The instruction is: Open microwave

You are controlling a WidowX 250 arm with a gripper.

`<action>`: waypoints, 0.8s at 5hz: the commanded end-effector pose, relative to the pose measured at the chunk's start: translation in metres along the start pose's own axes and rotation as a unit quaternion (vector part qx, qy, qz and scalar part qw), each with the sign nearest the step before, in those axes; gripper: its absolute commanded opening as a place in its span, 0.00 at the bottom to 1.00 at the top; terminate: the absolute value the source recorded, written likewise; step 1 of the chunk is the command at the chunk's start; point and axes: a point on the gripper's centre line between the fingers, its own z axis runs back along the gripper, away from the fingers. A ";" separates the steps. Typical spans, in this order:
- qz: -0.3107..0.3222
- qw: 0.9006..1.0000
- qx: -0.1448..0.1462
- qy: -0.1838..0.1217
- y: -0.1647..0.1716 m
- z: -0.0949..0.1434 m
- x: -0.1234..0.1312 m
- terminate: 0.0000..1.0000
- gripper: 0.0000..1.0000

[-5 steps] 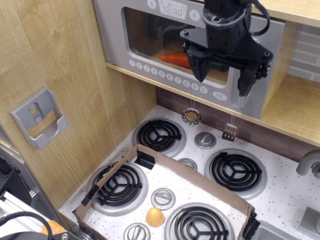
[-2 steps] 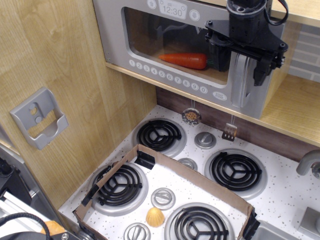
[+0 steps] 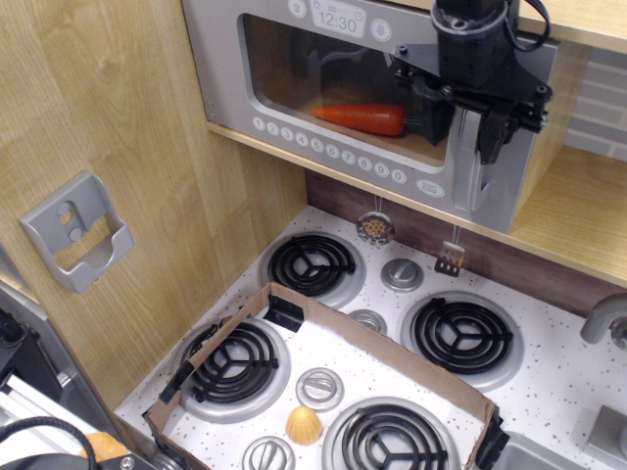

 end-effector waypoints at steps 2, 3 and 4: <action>0.047 0.999 0.007 0.008 0.010 0.007 -0.017 0.00 0.00; 0.065 0.998 0.014 0.009 0.014 0.009 -0.030 0.00 0.00; 0.075 0.997 0.016 0.014 0.017 0.012 -0.038 0.00 0.00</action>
